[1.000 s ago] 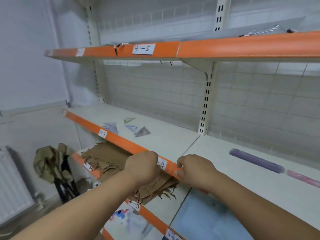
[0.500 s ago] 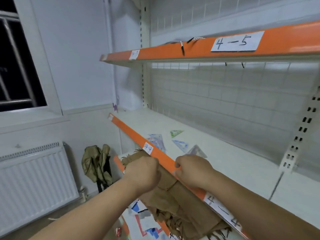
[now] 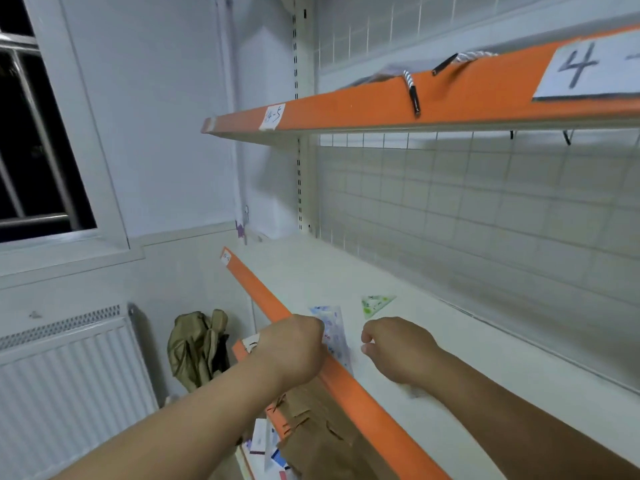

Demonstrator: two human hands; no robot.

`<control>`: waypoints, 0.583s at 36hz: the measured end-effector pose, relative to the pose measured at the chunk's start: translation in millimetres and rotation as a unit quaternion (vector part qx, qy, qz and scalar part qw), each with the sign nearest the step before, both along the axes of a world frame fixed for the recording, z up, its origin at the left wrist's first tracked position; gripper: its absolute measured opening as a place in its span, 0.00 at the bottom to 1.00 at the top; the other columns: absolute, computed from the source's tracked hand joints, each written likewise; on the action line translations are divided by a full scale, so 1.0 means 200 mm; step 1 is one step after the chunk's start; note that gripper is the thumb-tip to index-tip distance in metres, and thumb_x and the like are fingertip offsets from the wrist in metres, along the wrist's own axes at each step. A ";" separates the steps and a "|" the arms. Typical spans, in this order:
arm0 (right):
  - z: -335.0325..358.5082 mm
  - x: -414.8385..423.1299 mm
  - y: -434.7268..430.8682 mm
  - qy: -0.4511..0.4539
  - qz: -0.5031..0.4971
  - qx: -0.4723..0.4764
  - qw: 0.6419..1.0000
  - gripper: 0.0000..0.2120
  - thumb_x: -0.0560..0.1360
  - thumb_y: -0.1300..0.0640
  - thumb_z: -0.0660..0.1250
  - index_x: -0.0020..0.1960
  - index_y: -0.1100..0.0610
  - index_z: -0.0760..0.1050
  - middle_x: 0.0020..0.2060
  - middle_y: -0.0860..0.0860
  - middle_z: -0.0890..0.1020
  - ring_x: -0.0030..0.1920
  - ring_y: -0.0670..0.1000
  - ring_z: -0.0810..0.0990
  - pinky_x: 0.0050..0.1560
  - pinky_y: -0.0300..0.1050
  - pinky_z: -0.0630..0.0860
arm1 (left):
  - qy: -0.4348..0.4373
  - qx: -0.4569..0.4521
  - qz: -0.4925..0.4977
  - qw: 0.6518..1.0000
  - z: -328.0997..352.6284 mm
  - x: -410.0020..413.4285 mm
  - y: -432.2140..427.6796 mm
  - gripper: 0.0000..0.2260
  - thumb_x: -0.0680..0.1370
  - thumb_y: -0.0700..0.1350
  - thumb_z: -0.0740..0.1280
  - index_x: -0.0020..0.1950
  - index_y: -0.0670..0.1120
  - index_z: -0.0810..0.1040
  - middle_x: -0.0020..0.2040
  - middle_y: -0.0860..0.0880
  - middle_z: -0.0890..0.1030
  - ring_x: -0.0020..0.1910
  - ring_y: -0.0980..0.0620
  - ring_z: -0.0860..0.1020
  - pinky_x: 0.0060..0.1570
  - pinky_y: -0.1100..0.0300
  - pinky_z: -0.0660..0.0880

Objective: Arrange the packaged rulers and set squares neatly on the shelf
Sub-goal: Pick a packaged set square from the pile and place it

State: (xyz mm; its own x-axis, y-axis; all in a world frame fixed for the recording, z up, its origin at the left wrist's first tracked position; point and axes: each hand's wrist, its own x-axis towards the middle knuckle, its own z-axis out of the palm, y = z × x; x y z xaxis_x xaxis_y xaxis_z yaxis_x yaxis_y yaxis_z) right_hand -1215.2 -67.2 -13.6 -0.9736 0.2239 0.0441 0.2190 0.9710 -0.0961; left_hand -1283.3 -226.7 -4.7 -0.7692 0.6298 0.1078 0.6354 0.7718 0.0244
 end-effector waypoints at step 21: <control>-0.07 0.04 0.27 -0.029 -0.154 -0.008 0.988 0.12 0.79 0.51 0.58 0.58 0.54 0.75 0.56 0.49 0.78 0.57 0.52 0.76 0.54 0.44 0.71 | -0.039 -0.013 -0.118 0.992 -0.10 -0.21 0.39 0.12 0.80 0.49 0.58 0.60 0.47 0.75 0.61 0.47 0.76 0.61 0.48 0.75 0.54 0.57 0.72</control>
State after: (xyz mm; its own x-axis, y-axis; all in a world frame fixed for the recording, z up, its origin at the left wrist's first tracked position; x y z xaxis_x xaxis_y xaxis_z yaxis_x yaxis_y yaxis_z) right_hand -1207.1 -14.0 -26.7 -0.8596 0.5107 -0.0156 0.5099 0.8556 -0.0894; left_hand -1324.3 -148.6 -23.9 -0.6053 0.7951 0.0362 0.7955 0.6027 0.0628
